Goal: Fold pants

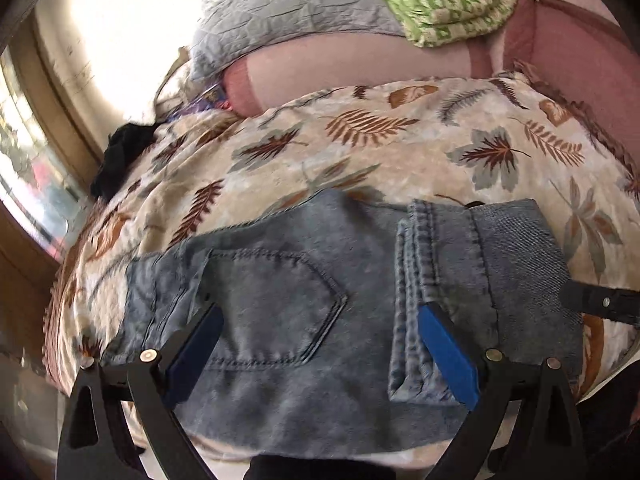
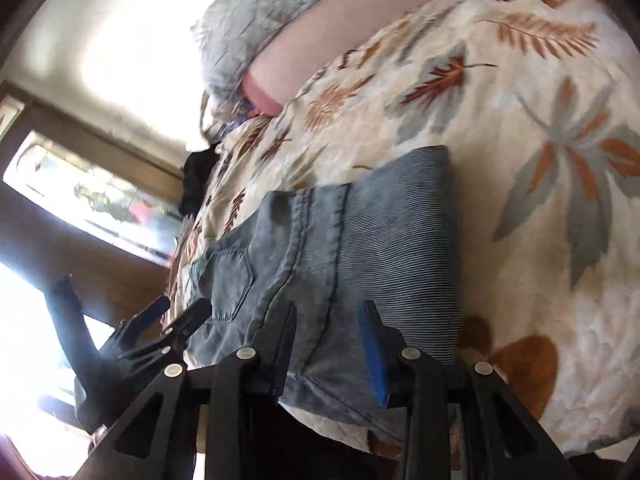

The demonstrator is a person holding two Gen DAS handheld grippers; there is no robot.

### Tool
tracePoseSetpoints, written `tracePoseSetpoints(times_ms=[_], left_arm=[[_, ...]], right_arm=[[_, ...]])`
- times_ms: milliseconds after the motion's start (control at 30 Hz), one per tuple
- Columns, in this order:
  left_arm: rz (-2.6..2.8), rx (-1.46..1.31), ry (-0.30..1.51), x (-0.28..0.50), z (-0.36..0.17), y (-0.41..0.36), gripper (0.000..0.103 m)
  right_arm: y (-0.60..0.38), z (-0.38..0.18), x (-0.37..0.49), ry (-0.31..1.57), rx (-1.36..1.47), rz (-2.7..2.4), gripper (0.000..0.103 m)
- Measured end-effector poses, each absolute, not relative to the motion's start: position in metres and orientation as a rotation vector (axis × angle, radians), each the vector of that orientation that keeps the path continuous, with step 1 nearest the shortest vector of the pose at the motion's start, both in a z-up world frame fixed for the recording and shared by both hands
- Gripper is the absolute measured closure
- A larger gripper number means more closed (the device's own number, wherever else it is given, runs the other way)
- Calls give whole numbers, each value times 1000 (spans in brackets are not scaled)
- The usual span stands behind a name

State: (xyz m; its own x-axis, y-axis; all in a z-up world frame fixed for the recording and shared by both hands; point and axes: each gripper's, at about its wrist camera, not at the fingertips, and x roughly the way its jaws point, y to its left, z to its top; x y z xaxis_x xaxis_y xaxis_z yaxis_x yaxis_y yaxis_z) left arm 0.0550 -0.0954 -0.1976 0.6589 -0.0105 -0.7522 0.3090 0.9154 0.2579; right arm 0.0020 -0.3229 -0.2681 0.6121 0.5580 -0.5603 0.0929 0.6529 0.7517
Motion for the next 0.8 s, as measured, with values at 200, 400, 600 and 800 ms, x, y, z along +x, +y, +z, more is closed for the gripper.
tracePoseSetpoints(times_ms=[200,400,600,800], left_arm=[[-35,612,918,78,-260,-112,5],[-69,435,960,70,-240,-73,5],[-16,280,941,54,-220,7,5],[155,211,894,43,-211,90,5]], right_arm=[[-303,-298,8,1127,794,395,66],[-295,-281,6,1065,715,457,66],[-283,-247,0,823,679,427,37],[-245,-228,5,723,585,446,37]])
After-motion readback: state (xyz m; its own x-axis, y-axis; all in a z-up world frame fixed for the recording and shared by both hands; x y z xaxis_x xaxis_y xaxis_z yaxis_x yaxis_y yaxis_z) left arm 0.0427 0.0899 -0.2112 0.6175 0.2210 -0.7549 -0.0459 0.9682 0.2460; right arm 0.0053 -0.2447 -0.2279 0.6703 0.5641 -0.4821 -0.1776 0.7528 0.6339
